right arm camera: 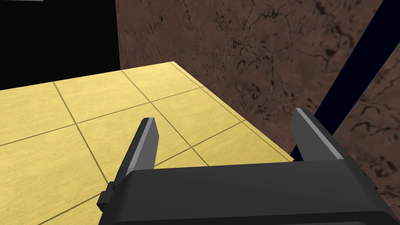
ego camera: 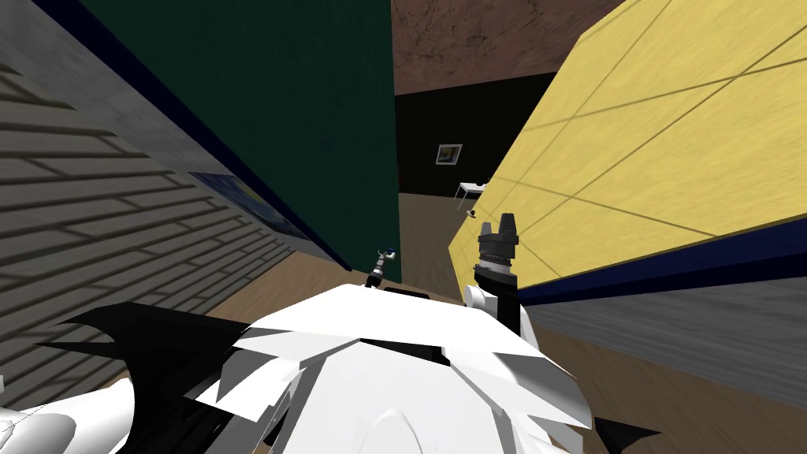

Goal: Push the door open

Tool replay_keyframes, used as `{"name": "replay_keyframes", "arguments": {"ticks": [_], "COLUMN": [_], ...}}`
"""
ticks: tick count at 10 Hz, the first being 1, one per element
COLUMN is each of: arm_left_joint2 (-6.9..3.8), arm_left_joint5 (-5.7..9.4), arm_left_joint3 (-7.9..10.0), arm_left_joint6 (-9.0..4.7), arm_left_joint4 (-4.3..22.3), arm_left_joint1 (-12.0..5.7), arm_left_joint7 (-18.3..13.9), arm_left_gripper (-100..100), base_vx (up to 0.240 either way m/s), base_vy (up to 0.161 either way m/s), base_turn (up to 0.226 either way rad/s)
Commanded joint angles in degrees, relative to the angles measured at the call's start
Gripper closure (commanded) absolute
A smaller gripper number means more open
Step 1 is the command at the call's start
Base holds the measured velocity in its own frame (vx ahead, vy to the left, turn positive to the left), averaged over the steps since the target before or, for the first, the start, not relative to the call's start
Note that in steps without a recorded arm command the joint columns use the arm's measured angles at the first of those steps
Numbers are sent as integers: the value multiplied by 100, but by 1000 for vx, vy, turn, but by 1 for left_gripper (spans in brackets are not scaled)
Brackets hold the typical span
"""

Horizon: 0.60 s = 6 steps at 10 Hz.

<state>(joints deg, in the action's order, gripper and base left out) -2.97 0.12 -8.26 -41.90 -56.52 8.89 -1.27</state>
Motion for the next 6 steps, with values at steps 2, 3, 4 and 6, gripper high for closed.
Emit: {"name": "replay_keyframes", "arguments": {"ticks": [2,3,4,6], "arm_left_joint2": [-47,-65,-83,-114], "arm_left_joint5": [44,65,91,147], "arm_left_joint3": [103,150,208,337], "arm_left_joint6": [-2,-2,-2,-2], "arm_left_joint4": [-13,-5,5,27], "arm_left_joint1": [-32,-38,-46,-62], "arm_left_joint7": [24,37,52,87], "arm_left_gripper": [100,100,100,100], "base_vx": [153,153,190,202], "base_vy": [-58,-59,-53,-66], "base_turn": [39,31,50,50]}}
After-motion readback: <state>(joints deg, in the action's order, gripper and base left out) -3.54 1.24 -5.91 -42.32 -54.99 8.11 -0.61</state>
